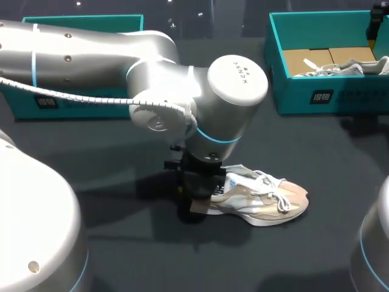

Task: Take the shoe out of the shoebox, open the shoe tongue, remove and reinsert the insole, then place the shoe into the shoebox

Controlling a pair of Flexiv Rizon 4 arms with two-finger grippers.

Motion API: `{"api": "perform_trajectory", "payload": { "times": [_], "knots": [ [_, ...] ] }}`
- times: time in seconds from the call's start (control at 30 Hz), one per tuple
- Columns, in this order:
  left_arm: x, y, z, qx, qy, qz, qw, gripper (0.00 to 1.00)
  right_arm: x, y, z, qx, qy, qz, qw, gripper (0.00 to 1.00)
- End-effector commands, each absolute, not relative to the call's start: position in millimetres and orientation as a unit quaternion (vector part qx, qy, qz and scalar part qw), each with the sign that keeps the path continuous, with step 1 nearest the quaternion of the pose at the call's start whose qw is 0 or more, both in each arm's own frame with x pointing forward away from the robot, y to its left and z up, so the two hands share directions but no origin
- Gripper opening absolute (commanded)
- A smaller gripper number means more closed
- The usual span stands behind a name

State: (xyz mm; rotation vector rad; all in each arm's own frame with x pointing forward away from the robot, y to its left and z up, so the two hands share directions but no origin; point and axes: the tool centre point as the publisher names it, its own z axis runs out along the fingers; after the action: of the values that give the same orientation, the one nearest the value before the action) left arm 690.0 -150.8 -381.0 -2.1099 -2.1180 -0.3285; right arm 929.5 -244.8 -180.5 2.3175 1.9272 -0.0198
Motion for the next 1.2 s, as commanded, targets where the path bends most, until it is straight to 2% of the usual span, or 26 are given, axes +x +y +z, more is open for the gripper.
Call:
{"api": "perform_trajectory", "payload": {
  "times": [0.03, 0.3, 0.37, 0.4, 0.47, 0.57, 0.77, 1.03, 1.13, 1.2],
  "knots": [
    [688, -154, -387, -0.703, -0.698, -0.116, 0.067, 0.17, 930, -245, -180, 0.767, 0.638, -0.007, 0.064, 1.00],
    [692, -149, -385, -0.700, -0.703, -0.109, 0.066, 0.46, 930, -245, -180, 0.767, 0.638, -0.007, 0.064, 1.00],
    [691, -148, -382, -0.700, -0.703, -0.106, 0.065, 0.50, 930, -245, -180, 0.767, 0.638, -0.007, 0.064, 1.00],
    [691, -147, -380, -0.700, -0.704, -0.106, 0.063, 0.62, 930, -245, -180, 0.767, 0.638, -0.007, 0.064, 1.00],
    [691, -147, -374, -0.697, -0.708, -0.099, 0.058, 0.73, 930, -245, -180, 0.767, 0.638, -0.007, 0.064, 1.00],
    [691, -147, -358, -0.695, -0.712, -0.088, 0.044, 0.98, 930, -245, -180, 0.767, 0.638, -0.007, 0.064, 1.00],
    [692, -150, -307, -0.665, -0.746, -0.046, 0.008, 1.00, 930, -245, -180, 0.767, 0.638, -0.007, 0.064, 1.00],
    [680, -131, -233, -0.531, -0.844, 0.067, 0.007, 1.00, 930, -245, -180, 0.767, 0.638, -0.007, 0.064, 1.00],
    [674, -113, -215, -0.452, -0.886, 0.097, 0.025, 1.00, 930, -245, -180, 0.767, 0.638, -0.007, 0.064, 1.00],
    [674, -113, -215, -0.452, -0.886, 0.097, 0.025, 1.00, 930, -245, -180, 0.767, 0.638, -0.007, 0.064, 1.00]
  ]
}}
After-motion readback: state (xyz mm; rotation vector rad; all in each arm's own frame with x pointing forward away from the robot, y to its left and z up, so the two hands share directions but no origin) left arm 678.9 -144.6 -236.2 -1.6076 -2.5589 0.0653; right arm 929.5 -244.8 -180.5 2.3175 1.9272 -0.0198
